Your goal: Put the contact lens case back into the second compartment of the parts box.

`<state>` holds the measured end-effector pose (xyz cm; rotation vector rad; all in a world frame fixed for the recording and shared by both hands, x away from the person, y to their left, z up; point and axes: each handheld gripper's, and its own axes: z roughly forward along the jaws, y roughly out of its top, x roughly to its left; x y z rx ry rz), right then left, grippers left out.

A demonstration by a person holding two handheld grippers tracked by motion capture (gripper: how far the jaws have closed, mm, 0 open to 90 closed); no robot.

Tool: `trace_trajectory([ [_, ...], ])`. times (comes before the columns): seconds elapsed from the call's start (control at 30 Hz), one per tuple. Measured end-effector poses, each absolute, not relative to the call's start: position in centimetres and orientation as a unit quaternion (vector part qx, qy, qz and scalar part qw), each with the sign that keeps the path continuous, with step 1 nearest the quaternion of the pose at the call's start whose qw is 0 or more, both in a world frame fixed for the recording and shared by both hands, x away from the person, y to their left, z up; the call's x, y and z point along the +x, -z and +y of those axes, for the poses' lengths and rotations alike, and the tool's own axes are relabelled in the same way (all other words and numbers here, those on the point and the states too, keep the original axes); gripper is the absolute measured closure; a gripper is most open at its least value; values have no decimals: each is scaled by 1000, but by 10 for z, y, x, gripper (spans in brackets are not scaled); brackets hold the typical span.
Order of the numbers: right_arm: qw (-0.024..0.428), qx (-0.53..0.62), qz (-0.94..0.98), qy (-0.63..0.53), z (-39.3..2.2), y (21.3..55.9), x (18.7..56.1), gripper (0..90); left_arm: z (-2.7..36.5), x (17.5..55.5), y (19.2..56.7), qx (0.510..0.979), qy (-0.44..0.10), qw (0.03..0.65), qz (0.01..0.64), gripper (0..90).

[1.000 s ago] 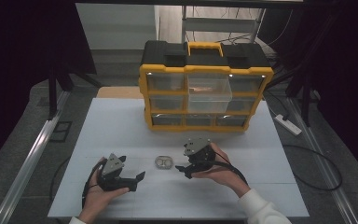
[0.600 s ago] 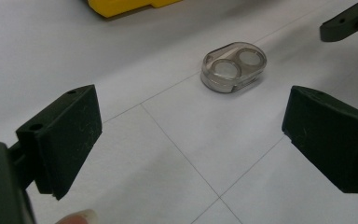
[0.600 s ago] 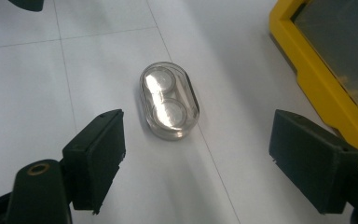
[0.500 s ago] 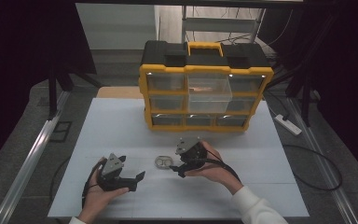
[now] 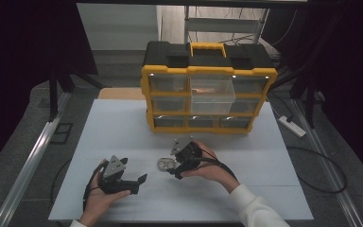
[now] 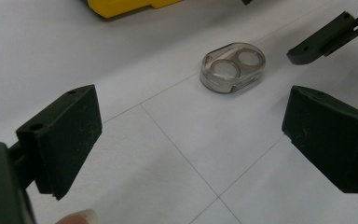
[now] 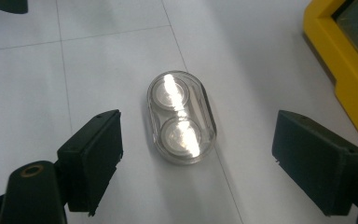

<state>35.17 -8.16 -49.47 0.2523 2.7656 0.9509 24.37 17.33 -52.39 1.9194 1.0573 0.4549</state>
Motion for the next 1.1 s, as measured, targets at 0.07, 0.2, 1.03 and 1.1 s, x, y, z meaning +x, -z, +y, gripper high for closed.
trace_trajectory([
  [0.07, 101, 82, 939, -319, -79, 496, 353, 149, 173, 244, 524, 771, -183, 437, 425, 56],
  [0.2, 96, 77, 942, -313, -73, 498, 356, 139, 173, 244, 524, 772, -182, 436, 424, 56],
  [1.03, 53, 75, 958, -271, -53, 521, 374, 137, 173, 244, 524, 773, -181, 436, 424, 56],
  [1.1, 51, 72, 961, -263, -48, 521, 373, 152, 173, 244, 524, 773, -180, 436, 424, 56],
])
